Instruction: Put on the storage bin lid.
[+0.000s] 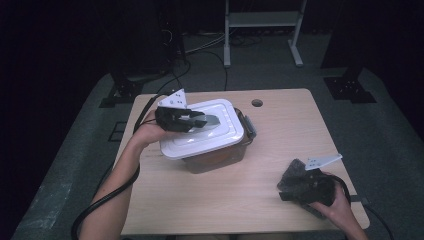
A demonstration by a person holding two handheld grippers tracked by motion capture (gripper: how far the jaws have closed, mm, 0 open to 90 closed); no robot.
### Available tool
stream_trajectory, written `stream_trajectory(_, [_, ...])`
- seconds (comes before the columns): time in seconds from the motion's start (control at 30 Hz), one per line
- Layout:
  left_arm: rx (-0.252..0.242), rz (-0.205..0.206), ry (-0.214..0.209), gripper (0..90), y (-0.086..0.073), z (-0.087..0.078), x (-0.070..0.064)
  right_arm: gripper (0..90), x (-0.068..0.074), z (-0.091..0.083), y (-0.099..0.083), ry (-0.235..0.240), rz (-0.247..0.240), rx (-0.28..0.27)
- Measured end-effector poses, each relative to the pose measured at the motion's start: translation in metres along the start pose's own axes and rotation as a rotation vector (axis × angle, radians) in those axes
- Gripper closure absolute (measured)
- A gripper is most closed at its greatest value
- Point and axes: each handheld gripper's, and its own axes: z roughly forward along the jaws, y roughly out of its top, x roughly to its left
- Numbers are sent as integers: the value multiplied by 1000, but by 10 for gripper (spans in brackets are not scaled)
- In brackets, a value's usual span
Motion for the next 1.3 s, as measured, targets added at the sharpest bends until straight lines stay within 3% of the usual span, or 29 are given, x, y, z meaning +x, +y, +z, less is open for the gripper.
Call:
stream_trajectory(0.53, [14, 0, -14, 665, -3, 27, 3, 205, 0, -1, -1, 3, 1, -4])
stream_trajectory(1.3, [25, -7, -31, 664, -8, 49, 7, 206, 1, -1, -1, 10, 4, -4])
